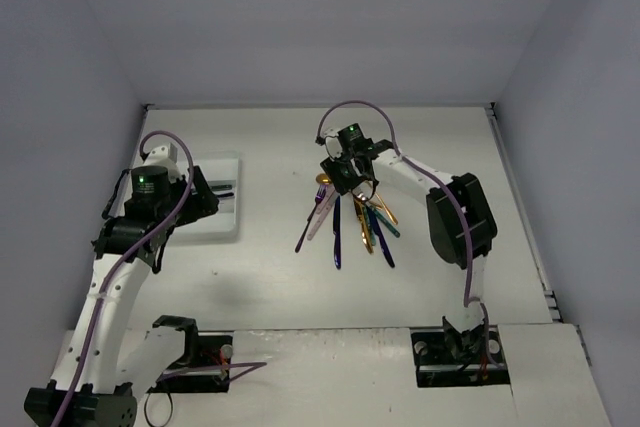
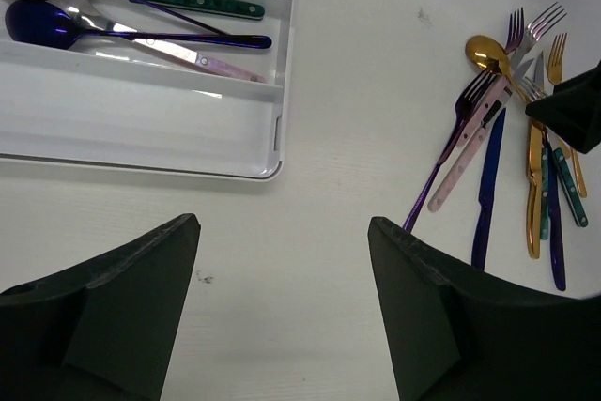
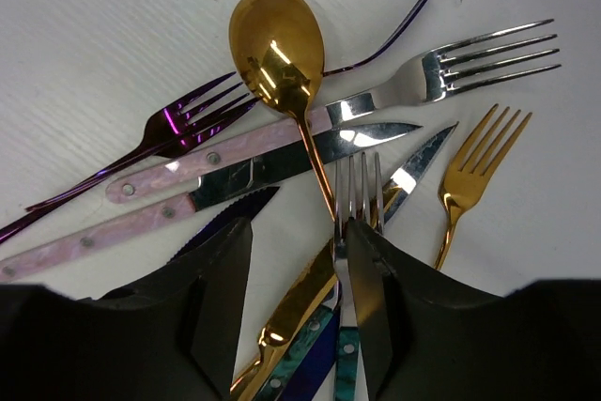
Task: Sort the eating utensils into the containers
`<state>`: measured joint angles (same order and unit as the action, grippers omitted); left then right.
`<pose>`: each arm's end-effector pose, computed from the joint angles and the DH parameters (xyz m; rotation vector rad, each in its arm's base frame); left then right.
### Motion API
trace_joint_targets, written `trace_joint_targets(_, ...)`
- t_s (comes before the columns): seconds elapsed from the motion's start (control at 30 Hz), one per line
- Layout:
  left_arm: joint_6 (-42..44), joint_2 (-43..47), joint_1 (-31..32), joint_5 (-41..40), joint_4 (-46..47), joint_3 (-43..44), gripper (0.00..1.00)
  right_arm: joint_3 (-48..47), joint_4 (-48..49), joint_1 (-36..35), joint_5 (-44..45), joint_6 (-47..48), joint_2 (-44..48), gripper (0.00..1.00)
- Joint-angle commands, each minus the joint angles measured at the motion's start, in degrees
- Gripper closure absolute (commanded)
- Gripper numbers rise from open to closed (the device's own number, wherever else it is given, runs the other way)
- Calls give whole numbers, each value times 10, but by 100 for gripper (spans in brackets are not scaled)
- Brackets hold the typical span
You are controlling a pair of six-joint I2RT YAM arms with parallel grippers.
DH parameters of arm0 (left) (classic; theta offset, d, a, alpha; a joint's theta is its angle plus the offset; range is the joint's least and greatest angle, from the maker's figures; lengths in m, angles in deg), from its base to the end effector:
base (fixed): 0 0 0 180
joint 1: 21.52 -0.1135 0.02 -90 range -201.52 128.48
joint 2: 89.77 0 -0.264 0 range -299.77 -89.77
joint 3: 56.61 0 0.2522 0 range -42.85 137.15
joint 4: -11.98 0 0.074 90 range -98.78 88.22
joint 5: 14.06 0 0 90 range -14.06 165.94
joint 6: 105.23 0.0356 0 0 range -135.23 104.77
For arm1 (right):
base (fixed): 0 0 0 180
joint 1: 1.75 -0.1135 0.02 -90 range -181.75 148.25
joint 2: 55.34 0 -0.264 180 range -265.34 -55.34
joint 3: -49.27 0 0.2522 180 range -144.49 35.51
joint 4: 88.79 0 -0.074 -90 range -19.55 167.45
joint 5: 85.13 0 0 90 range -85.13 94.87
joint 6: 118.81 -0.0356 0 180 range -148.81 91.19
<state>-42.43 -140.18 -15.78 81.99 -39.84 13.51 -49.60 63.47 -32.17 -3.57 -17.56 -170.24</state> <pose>0.1806 -0.0219 0.3438 -0.3402 2.1343 -0.4482 0.3875 0.2336 0.2078 -0.9042 2.1681 0.3377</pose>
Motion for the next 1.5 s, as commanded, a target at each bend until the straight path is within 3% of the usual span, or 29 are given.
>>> trace_joint_targets(0.0,34,20,1,-2,-19,7,29,-45,18,1,-5,29,-15,62)
trace_joint_targets(0.5,40,7,1,6,-33,2,29,-88,19,13,-6,55,-83,71)
trace_joint_targets(1.0,43,-3,2,6,-32,4,29,-76,17,16,-62,52,-101,100)
trace_joint_targets(1.47,45,-8,2,22,-30,29,29,-131,18,5,-26,43,-14,100)
